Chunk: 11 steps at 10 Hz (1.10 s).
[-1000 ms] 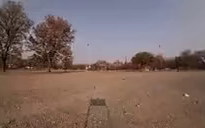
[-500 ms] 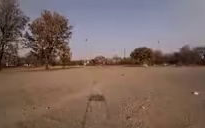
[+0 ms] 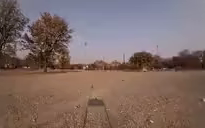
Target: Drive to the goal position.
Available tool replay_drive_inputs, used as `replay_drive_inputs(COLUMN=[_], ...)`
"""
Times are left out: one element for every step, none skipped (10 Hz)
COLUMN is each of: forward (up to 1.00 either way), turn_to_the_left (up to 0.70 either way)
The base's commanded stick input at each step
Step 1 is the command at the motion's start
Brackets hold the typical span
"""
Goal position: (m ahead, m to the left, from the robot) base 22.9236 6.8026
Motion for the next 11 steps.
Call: replay_drive_inputs(forward=[0.7,0.7,0.7,0.7,0.7,0.7,0.7,0.7,0.7,0.7,0.7], turn_to_the_left=[0.0,0.0,0.0,0.0,0.0,0.0,0.0,0.0,0.0,0.0,0.0])
